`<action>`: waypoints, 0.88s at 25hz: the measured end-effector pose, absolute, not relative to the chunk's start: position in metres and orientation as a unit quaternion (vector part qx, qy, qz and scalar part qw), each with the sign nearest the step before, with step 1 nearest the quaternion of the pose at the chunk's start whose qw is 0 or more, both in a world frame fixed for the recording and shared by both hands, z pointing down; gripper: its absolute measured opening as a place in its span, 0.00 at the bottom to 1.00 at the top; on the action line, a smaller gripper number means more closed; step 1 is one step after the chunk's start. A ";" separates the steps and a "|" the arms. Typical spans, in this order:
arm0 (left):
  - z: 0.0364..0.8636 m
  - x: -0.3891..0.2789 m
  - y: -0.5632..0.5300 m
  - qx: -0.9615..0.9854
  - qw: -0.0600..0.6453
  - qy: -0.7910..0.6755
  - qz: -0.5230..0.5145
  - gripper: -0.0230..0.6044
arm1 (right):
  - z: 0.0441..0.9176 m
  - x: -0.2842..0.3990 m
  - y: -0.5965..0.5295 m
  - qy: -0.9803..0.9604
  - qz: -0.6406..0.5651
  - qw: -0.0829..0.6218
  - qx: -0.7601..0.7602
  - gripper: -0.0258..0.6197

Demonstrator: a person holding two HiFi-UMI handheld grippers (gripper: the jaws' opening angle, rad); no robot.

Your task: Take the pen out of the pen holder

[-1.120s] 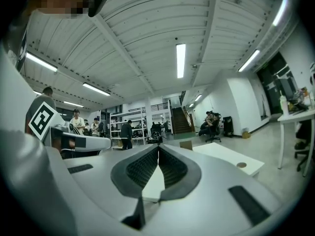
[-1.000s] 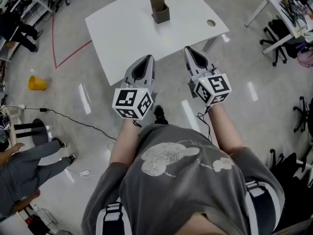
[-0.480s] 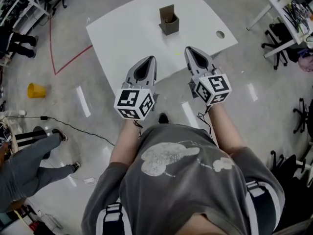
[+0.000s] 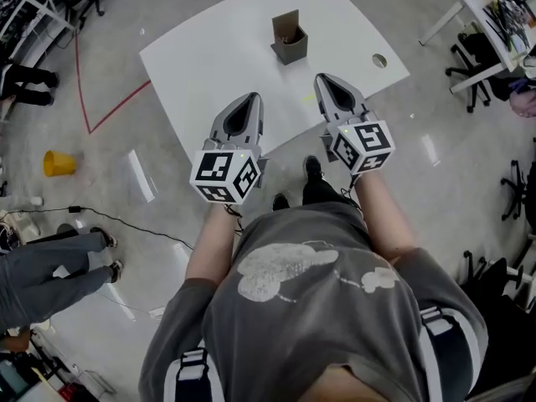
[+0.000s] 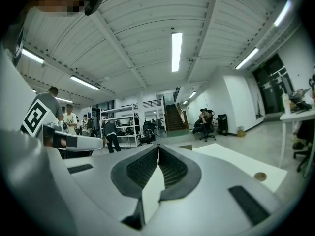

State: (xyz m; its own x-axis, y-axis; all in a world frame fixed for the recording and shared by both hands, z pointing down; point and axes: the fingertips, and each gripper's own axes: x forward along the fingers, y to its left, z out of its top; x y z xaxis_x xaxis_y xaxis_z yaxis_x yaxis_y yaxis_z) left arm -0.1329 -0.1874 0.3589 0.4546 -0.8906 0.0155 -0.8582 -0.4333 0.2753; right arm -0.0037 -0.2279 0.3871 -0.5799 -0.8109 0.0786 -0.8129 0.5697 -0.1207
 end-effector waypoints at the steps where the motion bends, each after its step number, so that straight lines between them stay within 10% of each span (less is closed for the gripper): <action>1: 0.361 -0.131 -0.190 0.843 0.123 -0.519 -0.065 0.05 | 0.389 -0.003 -0.232 -0.886 0.073 0.008 0.457 0.05; 22: 0.373 -0.134 -0.304 0.786 0.123 -0.604 -0.056 0.05 | 0.418 -0.035 -0.364 -0.939 0.078 0.037 0.334 0.05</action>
State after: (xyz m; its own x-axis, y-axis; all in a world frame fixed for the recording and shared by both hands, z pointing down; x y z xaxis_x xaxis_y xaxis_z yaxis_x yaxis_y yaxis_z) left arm -0.1339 -0.3041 0.3733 0.2645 -0.9625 0.0607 -0.9348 -0.2404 0.2614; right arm -0.0346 -0.3637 0.4183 -0.7743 -0.6212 0.1210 -0.6326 0.7648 -0.1221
